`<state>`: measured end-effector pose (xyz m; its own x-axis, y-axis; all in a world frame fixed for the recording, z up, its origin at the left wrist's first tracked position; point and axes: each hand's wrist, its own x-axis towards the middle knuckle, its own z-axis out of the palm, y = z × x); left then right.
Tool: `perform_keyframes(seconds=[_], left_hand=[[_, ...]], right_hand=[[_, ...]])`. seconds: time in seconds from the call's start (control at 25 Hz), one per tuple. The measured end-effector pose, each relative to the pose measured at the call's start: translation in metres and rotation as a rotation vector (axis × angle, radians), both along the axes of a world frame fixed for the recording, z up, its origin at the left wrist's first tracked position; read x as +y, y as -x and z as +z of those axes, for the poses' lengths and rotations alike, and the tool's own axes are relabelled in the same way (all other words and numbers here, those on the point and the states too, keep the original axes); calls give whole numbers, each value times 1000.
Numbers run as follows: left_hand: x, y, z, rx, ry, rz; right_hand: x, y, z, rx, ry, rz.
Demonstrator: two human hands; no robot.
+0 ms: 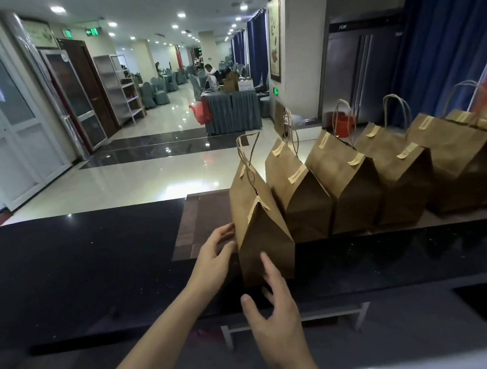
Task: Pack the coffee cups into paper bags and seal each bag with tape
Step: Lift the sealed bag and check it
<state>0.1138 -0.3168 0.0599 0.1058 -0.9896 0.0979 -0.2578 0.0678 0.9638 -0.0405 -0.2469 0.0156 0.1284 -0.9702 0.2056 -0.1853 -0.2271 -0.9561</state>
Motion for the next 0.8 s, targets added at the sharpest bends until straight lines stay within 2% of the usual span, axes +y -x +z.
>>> perform_keyframes(seconds=[0.2, 0.4, 0.8], left_hand=[[-4, 2, -3, 7, 33, 4], [-20, 3, 0, -70, 16, 7], [-29, 2, 1, -86, -26, 12]], right_hand=[[-32, -6, 5, 1, -17, -8], [-59, -11, 13, 6, -37, -14], [-79, -13, 12, 27, -41, 11]])
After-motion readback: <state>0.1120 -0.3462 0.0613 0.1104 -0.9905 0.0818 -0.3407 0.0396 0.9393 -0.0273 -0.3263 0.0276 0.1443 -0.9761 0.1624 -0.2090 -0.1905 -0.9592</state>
